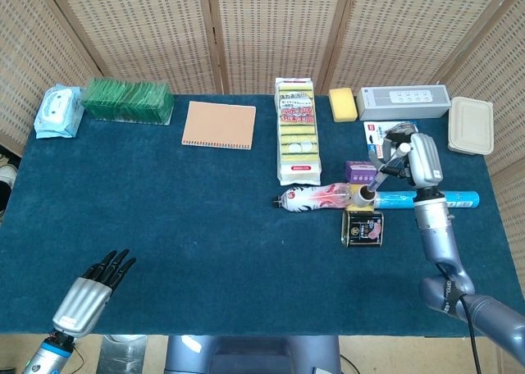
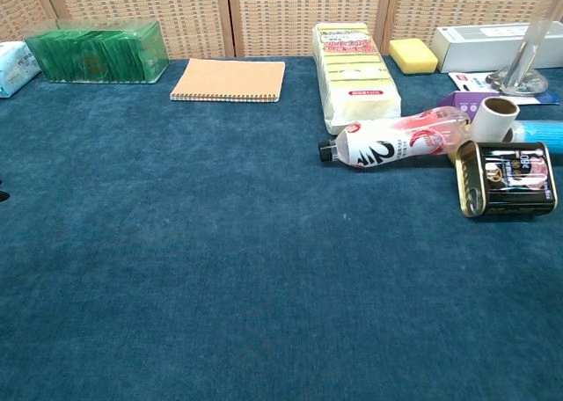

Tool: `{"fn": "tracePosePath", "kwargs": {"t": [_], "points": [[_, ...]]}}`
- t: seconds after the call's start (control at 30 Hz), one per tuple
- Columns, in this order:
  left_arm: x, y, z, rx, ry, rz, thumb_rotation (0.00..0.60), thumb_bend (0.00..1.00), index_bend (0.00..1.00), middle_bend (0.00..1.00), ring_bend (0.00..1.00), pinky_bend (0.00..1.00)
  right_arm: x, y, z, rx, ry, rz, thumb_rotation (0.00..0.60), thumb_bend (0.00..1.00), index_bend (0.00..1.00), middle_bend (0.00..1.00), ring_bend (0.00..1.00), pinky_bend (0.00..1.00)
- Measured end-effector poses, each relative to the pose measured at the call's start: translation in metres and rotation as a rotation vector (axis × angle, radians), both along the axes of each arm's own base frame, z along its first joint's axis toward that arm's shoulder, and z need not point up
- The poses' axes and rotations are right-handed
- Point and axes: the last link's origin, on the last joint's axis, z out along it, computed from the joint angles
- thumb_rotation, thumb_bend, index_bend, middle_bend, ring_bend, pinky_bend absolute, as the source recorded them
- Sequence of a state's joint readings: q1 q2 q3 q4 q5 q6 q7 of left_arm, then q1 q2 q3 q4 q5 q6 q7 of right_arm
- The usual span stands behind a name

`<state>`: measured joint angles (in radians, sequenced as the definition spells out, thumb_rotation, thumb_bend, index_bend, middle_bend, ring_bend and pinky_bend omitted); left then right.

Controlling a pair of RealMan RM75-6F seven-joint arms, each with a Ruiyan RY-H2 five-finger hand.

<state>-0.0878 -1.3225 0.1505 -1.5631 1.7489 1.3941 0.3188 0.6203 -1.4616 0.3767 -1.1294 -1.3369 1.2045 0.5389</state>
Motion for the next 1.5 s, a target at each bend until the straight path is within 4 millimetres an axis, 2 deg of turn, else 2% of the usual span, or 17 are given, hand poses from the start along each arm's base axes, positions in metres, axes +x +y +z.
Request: {"fn": "tracePosePath", "kwargs": {"t": [0.2, 0.73, 1.2, 1.5], "points": [[0.000, 0.000, -0.001, -0.003, 0.002, 0.001, 0.600, 0.21, 0.04, 0.03, 0.04, 0.26, -0.003, 0.005, -0.007, 0.009, -0.005, -0.001, 0.600, 0.37, 0.80, 1.00, 1.00, 1.00], [0.000, 0.000, -0.001, -0.005, 0.005, -0.004, 0.600, 0.21, 0.04, 0.03, 0.05, 0.26, -0.001, 0.000, -0.019, 0.037, -0.002, -0.012, 0.600, 0.37, 0.80, 1.00, 1.00, 1.00], [-0.001, -0.002, -0.005, -0.018, 0.021, 0.009, 0.600, 0.21, 0.04, 0.03, 0.05, 0.26, -0.015, -0.004, -0.020, 0.043, -0.040, -0.032, 0.600, 0.37, 0.80, 1.00, 1.00, 1.00], [0.002, -0.003, -0.005, -0.017, 0.025, 0.007, 0.600, 0.21, 0.04, 0.03, 0.04, 0.26, -0.021, -0.004, -0.028, 0.053, -0.044, -0.036, 0.600, 0.37, 0.80, 1.00, 1.00, 1.00]]}}
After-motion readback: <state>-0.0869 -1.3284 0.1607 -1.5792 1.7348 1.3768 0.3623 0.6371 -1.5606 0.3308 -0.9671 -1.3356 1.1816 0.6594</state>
